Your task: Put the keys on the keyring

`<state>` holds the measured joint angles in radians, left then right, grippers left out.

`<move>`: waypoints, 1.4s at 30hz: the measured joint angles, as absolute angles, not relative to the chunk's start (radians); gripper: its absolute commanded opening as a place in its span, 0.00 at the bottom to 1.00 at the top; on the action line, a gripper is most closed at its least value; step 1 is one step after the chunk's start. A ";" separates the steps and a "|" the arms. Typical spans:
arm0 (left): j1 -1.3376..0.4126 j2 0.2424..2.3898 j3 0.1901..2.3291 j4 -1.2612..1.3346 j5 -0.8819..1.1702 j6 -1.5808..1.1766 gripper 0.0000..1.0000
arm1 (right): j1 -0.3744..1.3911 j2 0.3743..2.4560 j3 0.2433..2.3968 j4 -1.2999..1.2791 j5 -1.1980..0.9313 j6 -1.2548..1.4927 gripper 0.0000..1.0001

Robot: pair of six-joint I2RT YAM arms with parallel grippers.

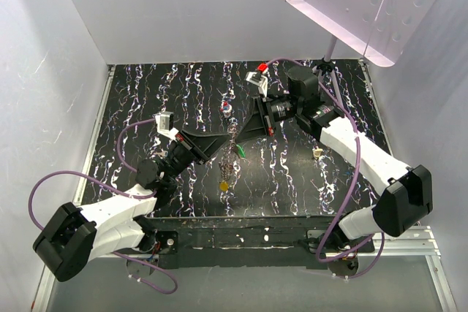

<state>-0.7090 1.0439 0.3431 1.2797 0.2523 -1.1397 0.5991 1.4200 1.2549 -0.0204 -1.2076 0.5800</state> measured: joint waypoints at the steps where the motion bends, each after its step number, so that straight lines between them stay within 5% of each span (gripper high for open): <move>1: -0.709 1.044 0.344 1.280 0.258 -1.134 0.00 | 0.599 1.418 1.251 -0.019 -1.208 0.584 0.13; 5: -0.709 1.044 0.357 1.280 0.300 -1.106 0.00 | 0.601 1.413 1.245 -0.018 -1.201 0.602 0.28; 18: -0.709 0.937 0.383 1.247 0.439 -0.961 0.00 | 0.561 1.380 1.239 0.046 -1.237 0.627 0.32; 22: -0.709 0.874 0.420 1.149 0.502 -0.876 0.00 | 0.544 1.364 1.226 0.056 -1.256 0.626 0.41; 29: -0.708 0.770 0.482 0.832 0.556 -0.714 0.00 | 0.501 1.325 1.227 -0.016 -1.291 0.514 0.61; 33: -0.674 0.743 0.546 0.547 0.531 -0.665 0.00 | 0.469 1.284 1.229 -0.232 -1.254 0.297 0.64; 42: -0.286 1.017 0.822 0.021 0.617 -0.664 0.00 | 0.452 1.152 1.168 -0.590 -1.009 -0.092 0.67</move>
<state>-0.2855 1.0168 0.8215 0.0212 0.6174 -0.6643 0.4519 1.1519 1.1683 -0.5896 -1.0092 -0.0921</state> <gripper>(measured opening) 0.016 0.665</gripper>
